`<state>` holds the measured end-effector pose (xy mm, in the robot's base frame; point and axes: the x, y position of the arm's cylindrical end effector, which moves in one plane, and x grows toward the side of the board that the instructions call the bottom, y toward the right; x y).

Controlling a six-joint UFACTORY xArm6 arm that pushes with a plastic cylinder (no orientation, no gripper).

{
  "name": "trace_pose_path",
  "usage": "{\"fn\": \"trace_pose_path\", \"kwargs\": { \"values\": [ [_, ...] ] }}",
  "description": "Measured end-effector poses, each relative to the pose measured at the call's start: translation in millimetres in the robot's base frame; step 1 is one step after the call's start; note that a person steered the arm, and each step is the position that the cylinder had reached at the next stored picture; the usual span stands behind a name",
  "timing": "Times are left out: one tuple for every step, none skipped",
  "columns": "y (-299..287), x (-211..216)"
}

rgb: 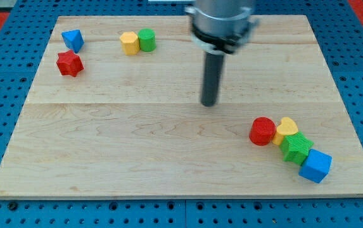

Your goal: Place the red star below yellow hexagon

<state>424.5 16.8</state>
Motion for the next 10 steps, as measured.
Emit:
{"fn": "trace_pose_path", "kwargs": {
  "values": [
    [-96.7, -1.0],
    [-196.6, 7.6],
    [-317.1, -10.4],
    [-321.7, -33.8],
    [-303.2, -37.2],
    [-290.5, -50.4],
    [-282.8, -67.6],
    [-258.5, -68.1],
    [-244.7, -84.3],
    [-238.2, -92.3]
  ]
}}
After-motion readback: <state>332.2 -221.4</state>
